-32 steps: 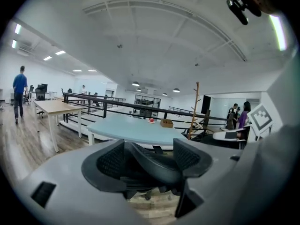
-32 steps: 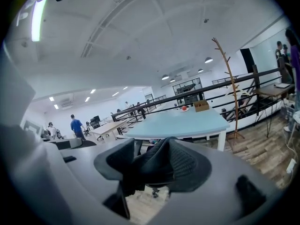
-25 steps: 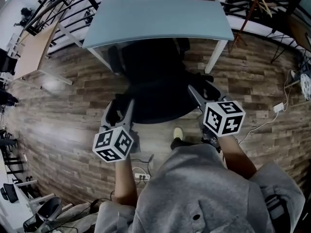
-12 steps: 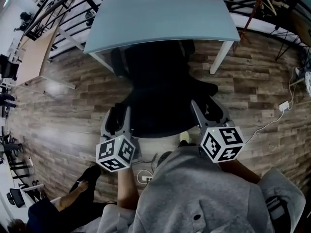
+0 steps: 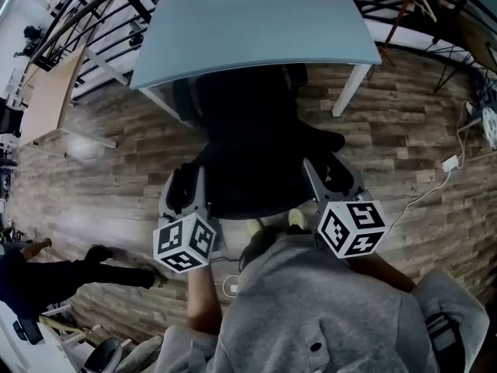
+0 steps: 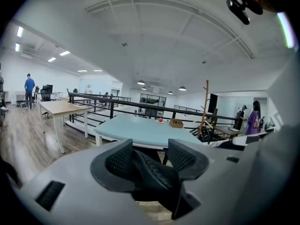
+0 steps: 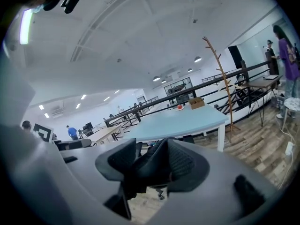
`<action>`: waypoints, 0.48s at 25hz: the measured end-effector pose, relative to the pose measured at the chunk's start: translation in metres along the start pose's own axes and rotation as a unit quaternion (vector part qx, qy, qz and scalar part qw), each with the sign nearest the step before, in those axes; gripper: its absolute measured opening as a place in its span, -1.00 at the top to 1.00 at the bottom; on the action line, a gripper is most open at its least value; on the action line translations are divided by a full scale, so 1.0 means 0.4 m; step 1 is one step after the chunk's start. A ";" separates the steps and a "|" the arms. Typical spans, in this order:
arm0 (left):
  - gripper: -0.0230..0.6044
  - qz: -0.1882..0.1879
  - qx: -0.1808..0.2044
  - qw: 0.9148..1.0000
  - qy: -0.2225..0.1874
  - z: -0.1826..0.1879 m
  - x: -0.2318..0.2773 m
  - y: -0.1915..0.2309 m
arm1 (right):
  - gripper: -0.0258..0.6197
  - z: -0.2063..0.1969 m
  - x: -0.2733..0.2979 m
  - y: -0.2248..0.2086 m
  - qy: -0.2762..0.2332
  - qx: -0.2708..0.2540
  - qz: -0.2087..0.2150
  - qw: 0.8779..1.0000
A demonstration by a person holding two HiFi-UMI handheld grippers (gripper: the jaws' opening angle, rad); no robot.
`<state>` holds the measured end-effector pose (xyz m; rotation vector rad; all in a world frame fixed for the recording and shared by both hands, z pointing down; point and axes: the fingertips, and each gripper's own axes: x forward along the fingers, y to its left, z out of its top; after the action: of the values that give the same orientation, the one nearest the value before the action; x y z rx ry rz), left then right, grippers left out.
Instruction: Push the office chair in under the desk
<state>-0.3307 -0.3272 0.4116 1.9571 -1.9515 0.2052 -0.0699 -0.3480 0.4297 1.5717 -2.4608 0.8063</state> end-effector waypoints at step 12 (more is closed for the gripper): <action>0.21 -0.053 0.008 0.999 0.007 0.043 0.061 0.133 | 0.26 -0.029 0.053 0.115 -0.016 0.018 -0.050 0.998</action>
<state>-0.3849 -0.3548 0.4127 2.0578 -1.8359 0.2060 -0.1219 -0.3448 0.4300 1.7187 -2.3794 0.8185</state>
